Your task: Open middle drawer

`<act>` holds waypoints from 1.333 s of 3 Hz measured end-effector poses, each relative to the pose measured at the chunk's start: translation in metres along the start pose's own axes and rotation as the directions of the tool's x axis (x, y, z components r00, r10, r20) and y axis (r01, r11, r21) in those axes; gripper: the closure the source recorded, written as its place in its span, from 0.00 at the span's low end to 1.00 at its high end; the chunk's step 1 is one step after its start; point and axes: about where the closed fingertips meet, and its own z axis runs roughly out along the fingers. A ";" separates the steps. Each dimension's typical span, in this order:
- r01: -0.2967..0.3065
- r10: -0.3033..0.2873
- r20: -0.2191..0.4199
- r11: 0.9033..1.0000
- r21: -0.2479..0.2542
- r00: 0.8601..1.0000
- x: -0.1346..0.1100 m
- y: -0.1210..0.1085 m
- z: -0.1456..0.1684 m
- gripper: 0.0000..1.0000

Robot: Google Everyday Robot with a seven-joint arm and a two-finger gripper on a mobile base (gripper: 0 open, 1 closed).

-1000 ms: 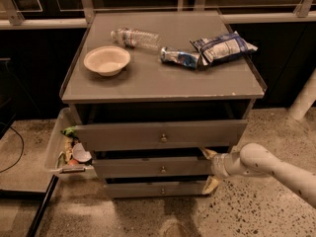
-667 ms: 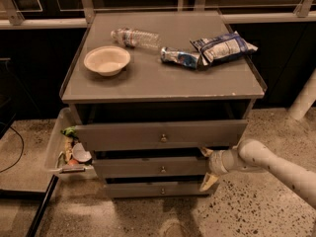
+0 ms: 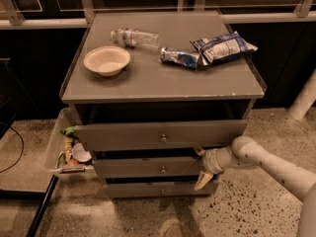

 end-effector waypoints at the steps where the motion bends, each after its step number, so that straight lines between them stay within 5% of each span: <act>1: -0.004 0.004 0.000 1.000 -0.004 1.000 0.001 0.001 0.004 0.00; 2: -0.023 0.023 -0.012 1.000 -0.007 1.000 0.010 0.002 0.012 0.00; 4: -0.023 0.023 -0.012 1.000 -0.007 1.000 0.010 0.002 0.012 0.42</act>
Offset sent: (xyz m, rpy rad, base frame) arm 0.0091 -0.0068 -0.0269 -0.0210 0.0329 -0.0419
